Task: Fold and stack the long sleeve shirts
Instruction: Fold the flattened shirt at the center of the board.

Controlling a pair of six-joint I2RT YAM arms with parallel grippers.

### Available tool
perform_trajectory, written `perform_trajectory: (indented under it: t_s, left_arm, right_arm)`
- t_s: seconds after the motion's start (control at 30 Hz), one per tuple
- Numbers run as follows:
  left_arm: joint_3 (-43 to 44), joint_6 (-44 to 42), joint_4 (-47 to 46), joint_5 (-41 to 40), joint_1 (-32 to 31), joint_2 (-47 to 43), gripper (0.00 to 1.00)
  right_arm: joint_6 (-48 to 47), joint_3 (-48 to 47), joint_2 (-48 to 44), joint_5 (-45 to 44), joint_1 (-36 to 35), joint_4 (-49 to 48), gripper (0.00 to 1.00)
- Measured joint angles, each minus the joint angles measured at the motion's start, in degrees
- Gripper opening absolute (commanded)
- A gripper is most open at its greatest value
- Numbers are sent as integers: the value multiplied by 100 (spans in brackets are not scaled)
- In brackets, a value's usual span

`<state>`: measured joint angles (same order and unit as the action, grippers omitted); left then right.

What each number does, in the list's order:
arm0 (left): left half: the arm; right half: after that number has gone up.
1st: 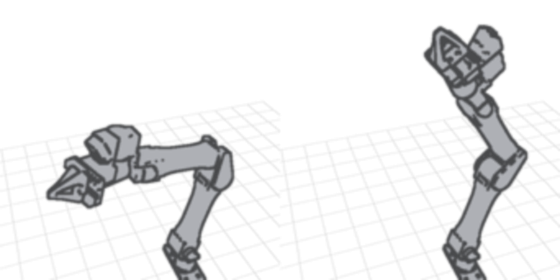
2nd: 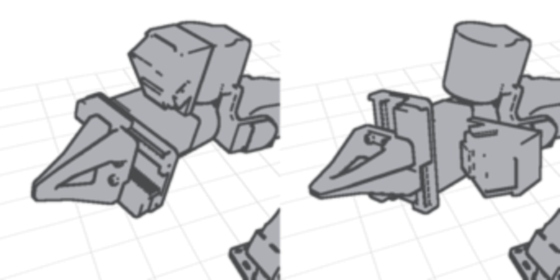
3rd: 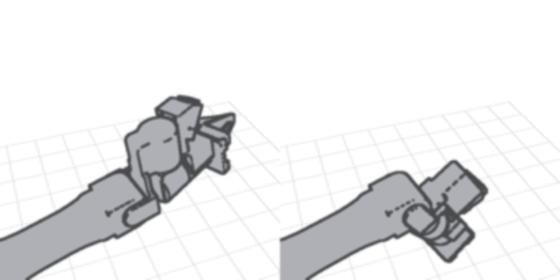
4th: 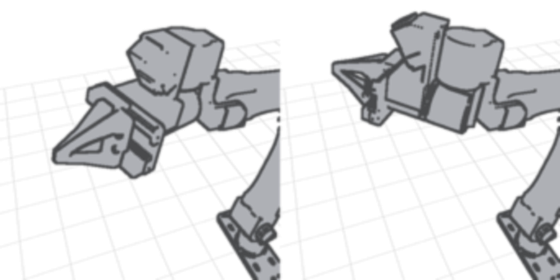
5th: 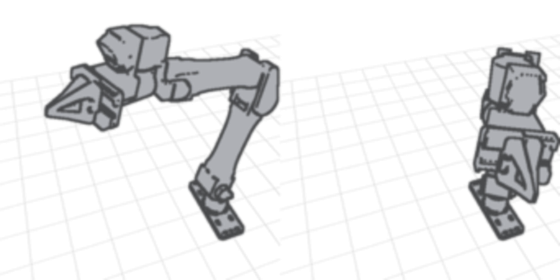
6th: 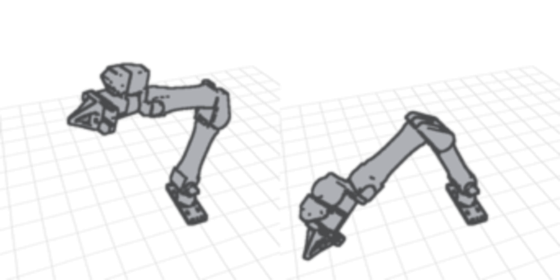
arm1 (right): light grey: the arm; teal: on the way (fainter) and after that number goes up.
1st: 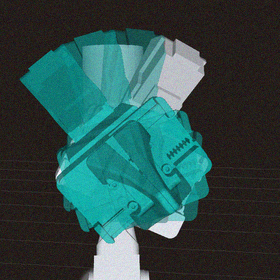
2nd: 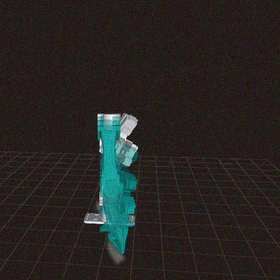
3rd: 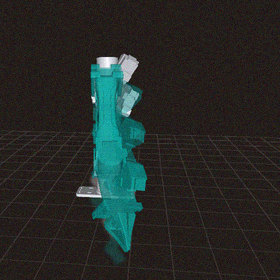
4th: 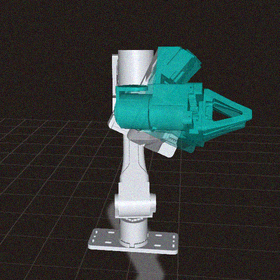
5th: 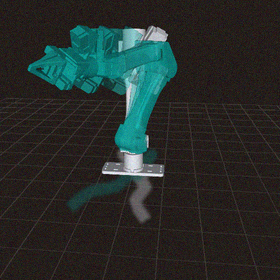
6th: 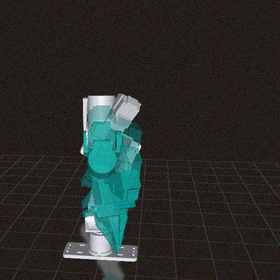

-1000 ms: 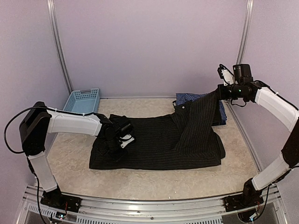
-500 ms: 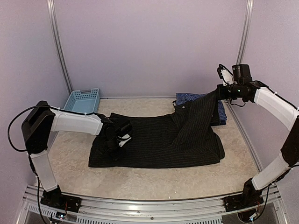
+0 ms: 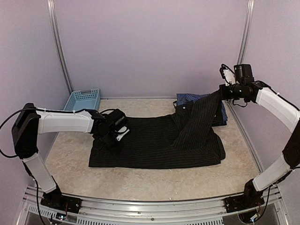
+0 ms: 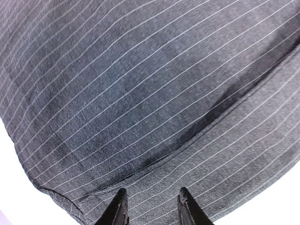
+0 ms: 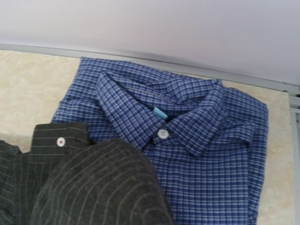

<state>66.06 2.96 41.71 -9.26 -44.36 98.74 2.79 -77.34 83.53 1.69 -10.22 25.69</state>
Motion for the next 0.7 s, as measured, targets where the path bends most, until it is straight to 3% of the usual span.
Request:
perform_trajectory:
  t_s: [0.33, 0.7]
  left_arm:
    - [-155, -4, -17, 177, 101, 81, 52]
    - [-195, 28, -39, 7, 317, 289, 54]
  right_arm:
    - [28, 0, -74, -527, 4, 136, 0]
    - [138, 0, -81, -870, 35, 234, 0]
